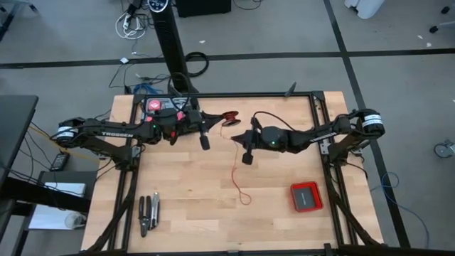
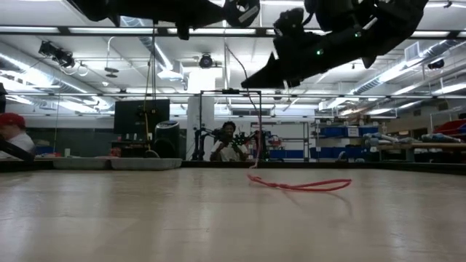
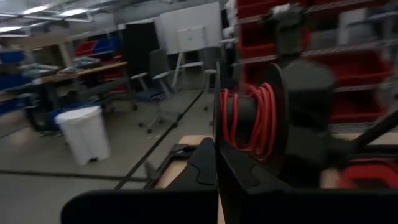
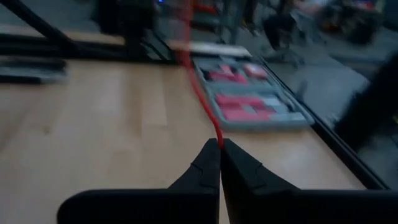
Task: Coil cords
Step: Uncoil the red wire from the spool
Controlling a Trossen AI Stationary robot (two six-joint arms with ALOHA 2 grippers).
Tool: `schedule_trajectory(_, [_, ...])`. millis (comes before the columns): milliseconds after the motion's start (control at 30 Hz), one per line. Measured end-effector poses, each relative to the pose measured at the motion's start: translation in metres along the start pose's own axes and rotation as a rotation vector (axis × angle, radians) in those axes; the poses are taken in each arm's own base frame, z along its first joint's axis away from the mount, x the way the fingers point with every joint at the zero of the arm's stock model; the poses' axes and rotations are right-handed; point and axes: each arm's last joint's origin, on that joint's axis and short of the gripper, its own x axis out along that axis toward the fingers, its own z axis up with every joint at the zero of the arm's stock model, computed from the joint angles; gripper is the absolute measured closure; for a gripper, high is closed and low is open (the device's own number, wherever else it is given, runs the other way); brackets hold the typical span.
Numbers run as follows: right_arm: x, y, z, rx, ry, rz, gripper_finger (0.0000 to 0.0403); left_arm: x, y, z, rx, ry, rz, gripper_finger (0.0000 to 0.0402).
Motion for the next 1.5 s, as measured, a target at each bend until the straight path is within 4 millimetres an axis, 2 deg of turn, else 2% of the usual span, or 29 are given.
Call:
schedule_trajectory(200, [0.000,-0.013,-0.011,0.049,0.123,-0.083,0.0402,0.000,-0.002,-0.004,-0.010,0.037,-0.051,0.0402])
schedule_trajectory(400, [-0.011,-0.029,-0.009,0.074,0.204,-0.184,0.0402,-0.001,-0.002,-0.011,0.003,0.112,-0.052,0.0402])
schedule_trajectory(600, [-0.032,-0.039,0.001,0.045,0.245,-0.290,0.0402,-0.001,-0.002,-0.011,0.012,0.115,-0.050,0.0402])
schedule_trajectory(1033, [-0.091,-0.058,0.033,0.010,0.199,-0.496,0.0403,-0.002,-0.003,-0.018,0.043,0.185,-0.048,0.0402])
schedule_trajectory(1200, [-0.110,-0.057,0.044,0.014,0.137,-0.503,0.0403,-0.003,-0.002,-0.023,0.087,0.243,-0.021,0.0402])
schedule_trajectory(1367, [-0.125,-0.050,0.059,0.004,0.024,-0.466,0.0403,-0.007,0.003,-0.034,0.207,0.386,0.140,0.0402])
schedule_trajectory(1500, [-0.129,-0.037,0.070,-0.053,-0.066,-0.380,0.0403,-0.009,0.007,-0.038,0.298,0.462,0.278,0.0402])
